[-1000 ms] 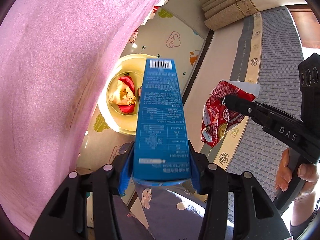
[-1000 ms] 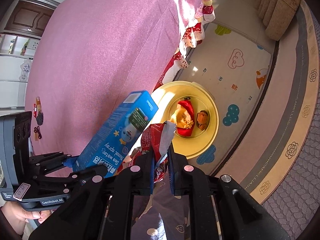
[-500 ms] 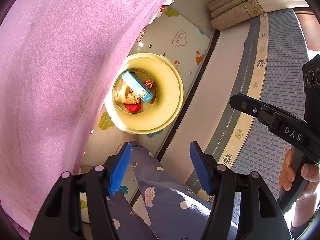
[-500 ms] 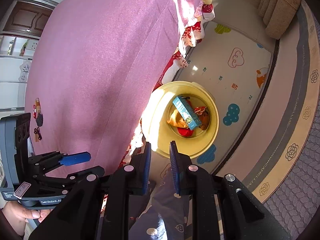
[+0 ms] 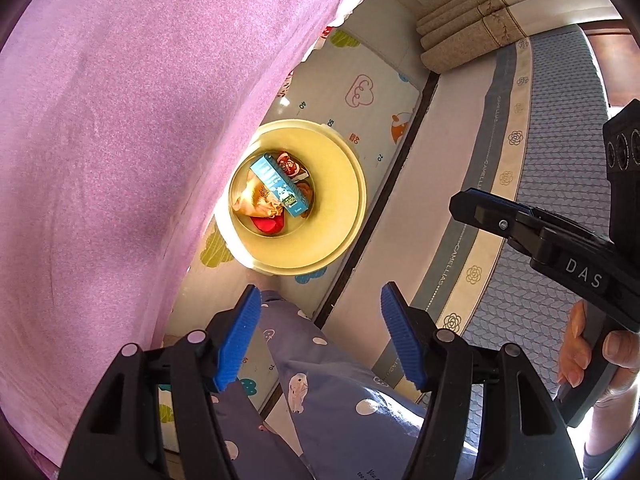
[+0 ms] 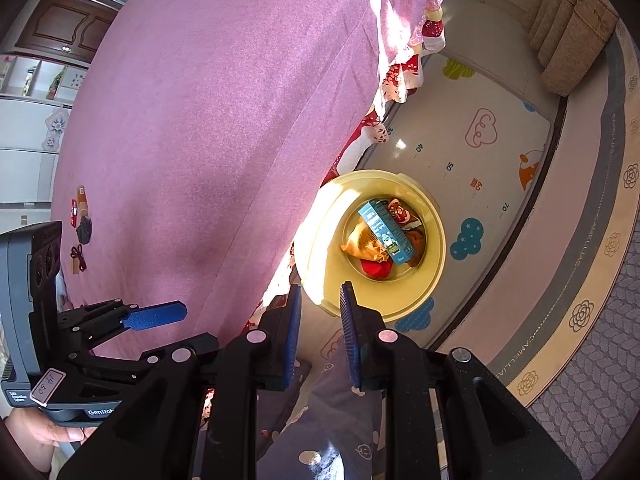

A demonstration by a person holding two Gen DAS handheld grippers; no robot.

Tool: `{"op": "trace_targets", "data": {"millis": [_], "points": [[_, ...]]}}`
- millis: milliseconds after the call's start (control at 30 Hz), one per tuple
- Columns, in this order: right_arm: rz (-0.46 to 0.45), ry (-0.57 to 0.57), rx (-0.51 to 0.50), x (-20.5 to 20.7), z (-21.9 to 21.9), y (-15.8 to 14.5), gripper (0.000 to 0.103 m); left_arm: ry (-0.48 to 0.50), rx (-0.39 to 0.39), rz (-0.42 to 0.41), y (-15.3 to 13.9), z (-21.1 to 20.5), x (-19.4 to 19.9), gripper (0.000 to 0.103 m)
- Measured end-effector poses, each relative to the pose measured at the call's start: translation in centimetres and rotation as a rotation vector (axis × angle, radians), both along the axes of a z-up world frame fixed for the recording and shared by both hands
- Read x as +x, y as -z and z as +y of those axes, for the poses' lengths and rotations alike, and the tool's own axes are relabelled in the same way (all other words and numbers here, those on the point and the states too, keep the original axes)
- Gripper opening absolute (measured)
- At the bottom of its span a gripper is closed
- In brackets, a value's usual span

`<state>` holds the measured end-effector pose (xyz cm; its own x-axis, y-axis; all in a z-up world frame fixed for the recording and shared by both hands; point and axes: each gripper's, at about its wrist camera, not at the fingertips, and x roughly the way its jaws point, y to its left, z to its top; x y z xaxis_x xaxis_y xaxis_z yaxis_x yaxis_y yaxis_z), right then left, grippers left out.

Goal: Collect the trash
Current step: 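Move both tools back over the bed toward the grey sock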

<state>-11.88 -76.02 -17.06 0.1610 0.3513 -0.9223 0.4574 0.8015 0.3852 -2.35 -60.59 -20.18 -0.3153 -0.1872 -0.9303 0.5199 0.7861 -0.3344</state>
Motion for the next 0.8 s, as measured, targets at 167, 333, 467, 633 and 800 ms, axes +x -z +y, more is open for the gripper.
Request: {"op": "trace_targets", "data": {"millis": [167, 333, 467, 633, 800], "points": [[-0.011, -0.02, -0.001, 0.5, -0.2, -0.8, 0.02, -0.013, -0.007, -0.027, -1.1, 0.1, 0.3, 0.065], [-0.032, -0.052, -0.012, 1.4, 0.1, -2.2, 0.025, -0.054, -0.014, -0.06, -2.5, 0.6, 1.0, 0.07], [-0.04, -0.094, -0.024, 2.5, 1.1, -3.2, 0.025, -0.098, -0.025, -0.09, -3.8, 2.1, 1.7, 0.073], [-0.065, -0.164, -0.032, 4.7, 3.4, -4.6, 0.029, -0.187, -0.04, -0.123, -5.7, 5.6, 2.8, 0.076], [-0.096, -0.239, -0.032, 7.5, 7.5, -6.2, 0.03, -0.297, -0.046, -0.173, -7.6, 10.4, 4.4, 0.077]]}}
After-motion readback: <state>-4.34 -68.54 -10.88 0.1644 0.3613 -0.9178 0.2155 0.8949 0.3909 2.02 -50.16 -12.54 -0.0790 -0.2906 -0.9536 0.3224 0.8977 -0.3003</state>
